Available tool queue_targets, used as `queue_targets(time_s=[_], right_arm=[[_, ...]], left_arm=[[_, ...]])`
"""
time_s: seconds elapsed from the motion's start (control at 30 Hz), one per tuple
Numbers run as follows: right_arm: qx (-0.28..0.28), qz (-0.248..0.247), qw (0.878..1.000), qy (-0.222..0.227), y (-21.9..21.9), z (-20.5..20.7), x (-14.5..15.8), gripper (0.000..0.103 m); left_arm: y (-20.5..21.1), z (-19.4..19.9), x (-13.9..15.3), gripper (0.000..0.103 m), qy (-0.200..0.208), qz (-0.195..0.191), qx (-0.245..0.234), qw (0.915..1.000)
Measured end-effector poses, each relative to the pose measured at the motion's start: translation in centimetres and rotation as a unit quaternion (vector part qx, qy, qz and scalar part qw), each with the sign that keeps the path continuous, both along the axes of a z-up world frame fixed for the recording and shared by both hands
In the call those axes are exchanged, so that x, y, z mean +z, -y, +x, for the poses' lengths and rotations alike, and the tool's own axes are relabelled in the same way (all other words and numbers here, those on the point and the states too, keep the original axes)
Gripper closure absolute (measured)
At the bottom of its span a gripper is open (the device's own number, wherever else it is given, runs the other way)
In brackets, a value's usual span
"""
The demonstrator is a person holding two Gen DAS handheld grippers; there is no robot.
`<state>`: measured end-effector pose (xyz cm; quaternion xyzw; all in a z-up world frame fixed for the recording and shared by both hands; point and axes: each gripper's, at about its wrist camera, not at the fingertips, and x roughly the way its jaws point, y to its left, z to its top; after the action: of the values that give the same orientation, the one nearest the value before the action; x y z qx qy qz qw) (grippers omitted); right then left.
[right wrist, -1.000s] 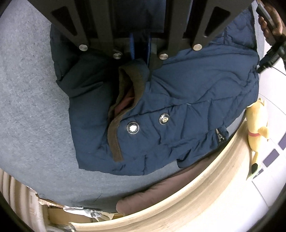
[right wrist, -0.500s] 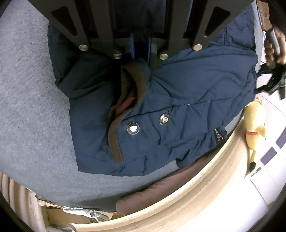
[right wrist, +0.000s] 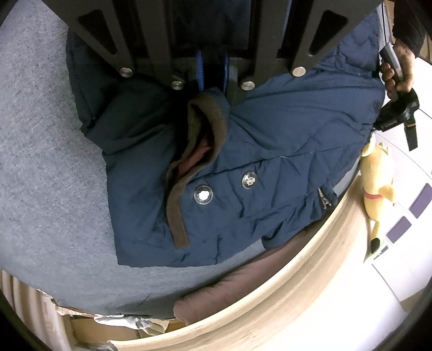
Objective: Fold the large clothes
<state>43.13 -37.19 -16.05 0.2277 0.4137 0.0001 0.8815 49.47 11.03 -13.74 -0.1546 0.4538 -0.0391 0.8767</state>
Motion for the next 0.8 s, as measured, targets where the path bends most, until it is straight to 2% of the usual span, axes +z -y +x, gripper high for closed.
queue_targets(time_s=[0.07,0.1,0.13,0.2,0.5,0.63,0.7,0.8], right_arm=[[0.000,0.002,1.000,0.002,0.1,-0.1,0.0,0.092],[0.000,0.003,1.000,0.002,0.1,-0.1,0.0,0.092],[0.000,0.004,1.000,0.003,0.2,-0.1,-0.1,0.091],[0.000,0.005,1.000,0.004,0.2,-0.2,-0.1,0.091],[-0.002,0.000,1.000,0.003,-0.1,-0.4,0.0,0.091],[-0.002,-0.005,1.000,0.001,-0.3,-0.3,0.1,0.092],[-0.002,-0.007,1.000,0.001,-0.5,-0.2,0.2,0.091],[-0.004,-0.010,1.000,0.001,-0.7,-0.1,0.2,0.092]], left_arm=[[-1.4,-1.6,1.4,0.065,0.014,-0.007,0.018,0.9997],[-2.0,-2.7,2.3,0.059,0.029,0.001,0.031,0.9991],[-2.5,-3.8,2.9,0.048,0.041,0.013,0.047,0.9980],[-4.1,-5.1,3.8,0.043,0.054,0.015,0.060,0.9966],[-2.3,-8.8,1.4,0.043,0.041,-0.039,-0.003,0.9984],[-0.9,-7.9,-0.9,0.043,0.009,-0.030,-0.021,0.9993],[-0.3,-7.8,-1.0,0.047,0.015,-0.013,-0.024,0.9995],[-0.2,-7.4,-0.8,0.053,0.007,-0.025,-0.030,0.9992]])
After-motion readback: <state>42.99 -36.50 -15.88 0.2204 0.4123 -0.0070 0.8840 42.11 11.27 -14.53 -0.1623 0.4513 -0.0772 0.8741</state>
